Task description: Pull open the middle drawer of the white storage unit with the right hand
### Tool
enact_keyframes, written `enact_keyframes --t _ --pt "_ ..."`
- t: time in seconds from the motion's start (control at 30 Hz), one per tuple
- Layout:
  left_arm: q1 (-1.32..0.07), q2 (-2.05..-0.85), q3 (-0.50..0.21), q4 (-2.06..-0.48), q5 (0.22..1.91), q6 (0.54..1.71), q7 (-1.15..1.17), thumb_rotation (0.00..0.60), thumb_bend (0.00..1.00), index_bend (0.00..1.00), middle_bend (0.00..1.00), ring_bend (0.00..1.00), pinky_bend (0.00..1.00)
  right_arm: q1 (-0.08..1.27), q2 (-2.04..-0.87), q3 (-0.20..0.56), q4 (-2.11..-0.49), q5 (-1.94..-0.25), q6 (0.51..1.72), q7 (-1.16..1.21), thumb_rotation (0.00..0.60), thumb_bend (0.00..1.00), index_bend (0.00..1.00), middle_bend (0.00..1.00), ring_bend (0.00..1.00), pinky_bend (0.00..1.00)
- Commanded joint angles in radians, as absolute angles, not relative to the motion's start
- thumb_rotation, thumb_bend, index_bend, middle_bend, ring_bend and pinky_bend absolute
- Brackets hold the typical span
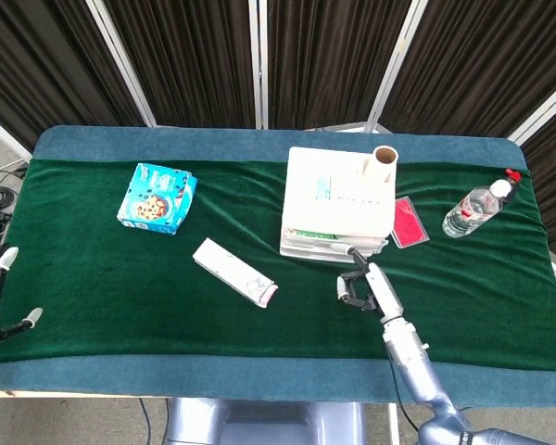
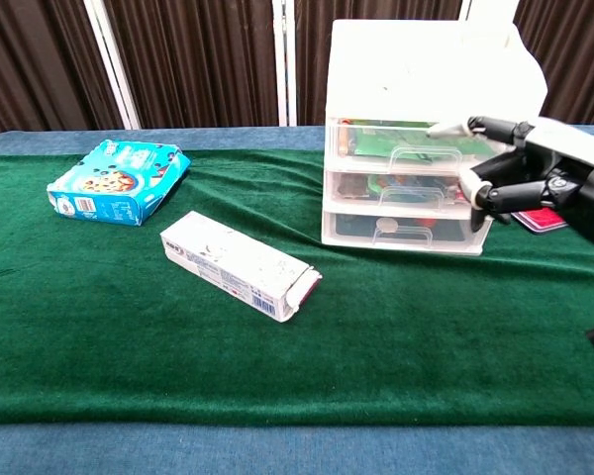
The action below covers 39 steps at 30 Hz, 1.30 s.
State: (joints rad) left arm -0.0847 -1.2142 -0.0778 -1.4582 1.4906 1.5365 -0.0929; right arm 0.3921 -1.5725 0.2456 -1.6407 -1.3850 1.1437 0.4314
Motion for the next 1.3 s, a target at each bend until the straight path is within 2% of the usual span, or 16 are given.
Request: enact_keyframes --t 0.03,0.53,1.3 --pt "-0.086 -1.215 -0.078 -1.457 1.488 1.533 -0.092 0.6 0.19 0.0 0.0 0.0 0.0 0.382 -1.585 0.235 -1.649 -1.413 1.234 0.271 0.6 0.53 0.22 0.8 0.79 0.57" --pt "-0.079 -1.208 -0.078 -1.466 1.5 1.555 -0.101 0.6 0.19 0.0 0.0 0.0 0.0 0.408 -1.544 0.244 -1.755 -1.296 1.222 -0.041 0.6 0.53 0.29 0.81 0.79 0.57" --pt "-0.071 -1.194 -0.08 -1.478 1.508 1.574 -0.116 0.6 0.19 0.0 0.0 0.0 0.0 0.445 -1.562 0.263 -1.758 -1.212 1.257 -0.226 0.6 0.53 0.28 0.81 0.79 0.57"
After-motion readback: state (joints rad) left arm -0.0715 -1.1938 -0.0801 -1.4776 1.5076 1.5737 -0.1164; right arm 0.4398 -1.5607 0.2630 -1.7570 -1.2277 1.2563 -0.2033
